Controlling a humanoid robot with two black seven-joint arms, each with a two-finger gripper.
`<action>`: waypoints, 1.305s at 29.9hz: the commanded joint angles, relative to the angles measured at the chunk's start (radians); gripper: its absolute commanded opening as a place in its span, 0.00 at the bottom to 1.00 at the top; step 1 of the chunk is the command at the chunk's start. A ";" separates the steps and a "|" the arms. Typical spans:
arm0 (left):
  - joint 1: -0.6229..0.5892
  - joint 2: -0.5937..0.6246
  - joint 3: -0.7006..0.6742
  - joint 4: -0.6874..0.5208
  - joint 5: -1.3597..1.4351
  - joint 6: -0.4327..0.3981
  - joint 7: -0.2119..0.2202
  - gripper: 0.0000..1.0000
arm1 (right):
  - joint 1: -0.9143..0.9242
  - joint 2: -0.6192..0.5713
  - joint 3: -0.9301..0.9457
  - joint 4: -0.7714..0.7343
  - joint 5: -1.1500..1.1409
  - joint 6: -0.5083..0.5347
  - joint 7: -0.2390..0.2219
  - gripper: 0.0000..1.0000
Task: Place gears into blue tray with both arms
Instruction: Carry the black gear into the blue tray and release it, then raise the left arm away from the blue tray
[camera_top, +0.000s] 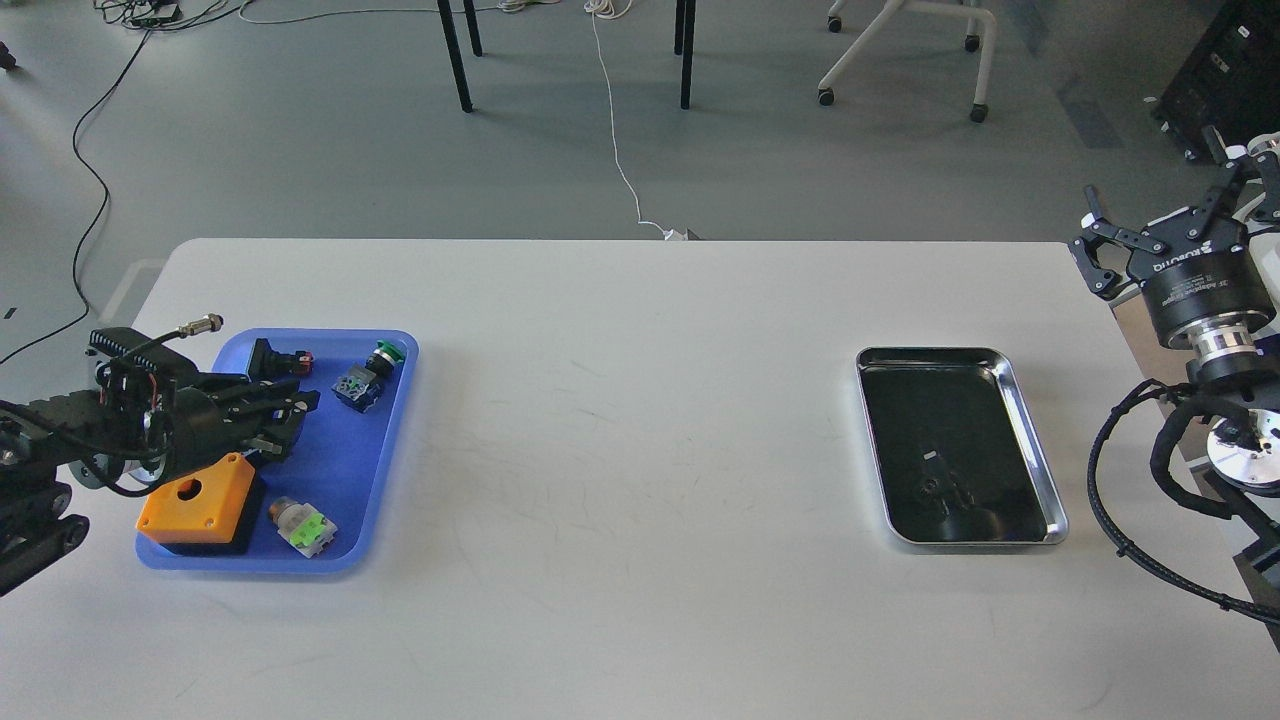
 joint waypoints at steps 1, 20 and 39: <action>0.001 -0.028 0.015 0.052 -0.004 0.000 -0.012 0.20 | -0.002 -0.001 0.000 0.000 0.001 0.000 0.000 0.99; -0.030 -0.045 -0.002 0.064 -0.122 0.000 -0.036 0.75 | -0.002 -0.003 0.000 -0.002 0.000 0.000 0.000 0.99; -0.370 -0.059 -0.120 0.065 -1.568 -0.231 -0.025 0.97 | 0.038 -0.135 0.000 -0.005 -0.120 0.000 0.000 0.99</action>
